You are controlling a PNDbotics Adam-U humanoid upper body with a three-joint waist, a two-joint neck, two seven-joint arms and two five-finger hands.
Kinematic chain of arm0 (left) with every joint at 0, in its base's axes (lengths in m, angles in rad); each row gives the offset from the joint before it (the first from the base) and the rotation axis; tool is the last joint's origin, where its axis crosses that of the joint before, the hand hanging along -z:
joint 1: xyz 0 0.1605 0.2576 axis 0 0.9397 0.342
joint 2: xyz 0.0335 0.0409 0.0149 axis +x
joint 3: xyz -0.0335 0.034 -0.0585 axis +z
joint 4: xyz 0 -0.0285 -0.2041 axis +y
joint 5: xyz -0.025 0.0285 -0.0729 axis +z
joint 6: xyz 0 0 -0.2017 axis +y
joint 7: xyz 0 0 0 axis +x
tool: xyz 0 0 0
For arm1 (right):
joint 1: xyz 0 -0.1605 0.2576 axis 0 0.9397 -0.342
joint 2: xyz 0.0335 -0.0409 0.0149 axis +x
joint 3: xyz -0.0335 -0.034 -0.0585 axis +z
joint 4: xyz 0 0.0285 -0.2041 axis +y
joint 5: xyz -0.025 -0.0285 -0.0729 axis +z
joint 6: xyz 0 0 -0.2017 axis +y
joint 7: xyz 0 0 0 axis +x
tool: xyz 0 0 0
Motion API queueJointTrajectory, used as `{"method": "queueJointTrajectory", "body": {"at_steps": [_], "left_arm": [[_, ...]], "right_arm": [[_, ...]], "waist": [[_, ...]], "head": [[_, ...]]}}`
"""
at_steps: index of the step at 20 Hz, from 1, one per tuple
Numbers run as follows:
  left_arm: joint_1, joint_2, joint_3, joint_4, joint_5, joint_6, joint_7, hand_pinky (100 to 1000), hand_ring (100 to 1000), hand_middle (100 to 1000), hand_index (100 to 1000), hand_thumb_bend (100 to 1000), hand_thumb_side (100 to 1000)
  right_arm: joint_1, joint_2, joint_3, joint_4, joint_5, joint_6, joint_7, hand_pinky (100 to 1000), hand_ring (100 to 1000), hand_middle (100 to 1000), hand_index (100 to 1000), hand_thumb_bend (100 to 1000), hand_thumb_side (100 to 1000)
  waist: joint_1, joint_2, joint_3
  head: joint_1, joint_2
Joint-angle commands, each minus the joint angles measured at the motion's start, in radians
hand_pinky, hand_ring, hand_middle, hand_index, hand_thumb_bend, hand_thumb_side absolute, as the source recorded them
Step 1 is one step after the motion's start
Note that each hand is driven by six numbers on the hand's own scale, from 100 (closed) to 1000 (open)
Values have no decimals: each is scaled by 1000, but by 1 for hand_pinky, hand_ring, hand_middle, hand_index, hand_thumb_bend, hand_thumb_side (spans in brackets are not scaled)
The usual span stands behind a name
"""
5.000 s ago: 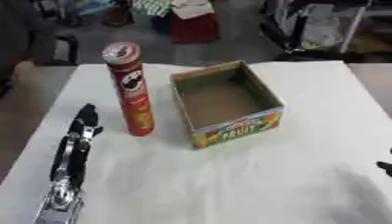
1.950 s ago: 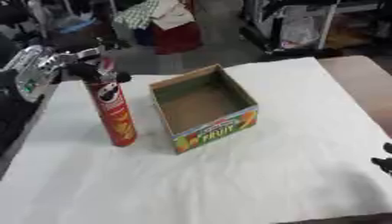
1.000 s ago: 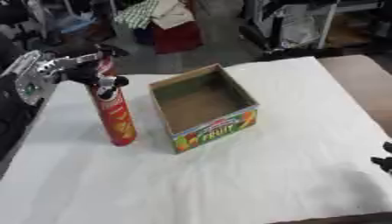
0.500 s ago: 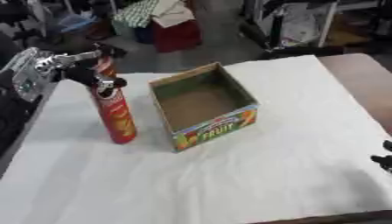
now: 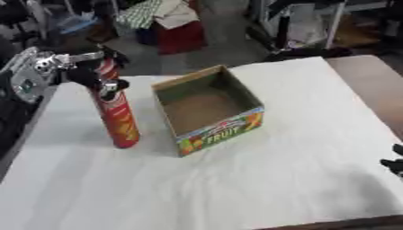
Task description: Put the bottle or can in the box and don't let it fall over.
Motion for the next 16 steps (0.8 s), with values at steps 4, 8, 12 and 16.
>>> {"method": "queueJointTrajectory", "body": {"at_steps": [4, 8, 12, 16], "left_arm": [[0, 14, -14, -29, -146, 21, 27, 689, 751, 701, 873, 452, 714], [2, 12, -13, -34, -210, 12, 67, 665, 708, 688, 866, 460, 701], [3, 8, -13, -20, -231, -6, 62, 552, 601, 660, 850, 387, 664], [2, 3, -12, -8, -218, -17, 33, 428, 516, 594, 814, 250, 584]], "right_arm": [[-10, -21, 2, -8, -4, 0, 2, 967, 857, 1000, 915, 100, 648], [-10, -21, 3, -8, -4, 0, 2, 967, 857, 1000, 915, 100, 649], [-10, -21, 3, -7, -4, 0, 2, 967, 857, 1000, 915, 100, 650], [-11, -21, 3, -7, -3, 0, 1, 967, 857, 1000, 915, 100, 649]], "waist": [[-5, -7, 1], [-5, -7, 1], [-6, -7, 1], [-6, -7, 1]], "head": [[-1, -6], [0, -6], [1, -7], [2, -7]]}}
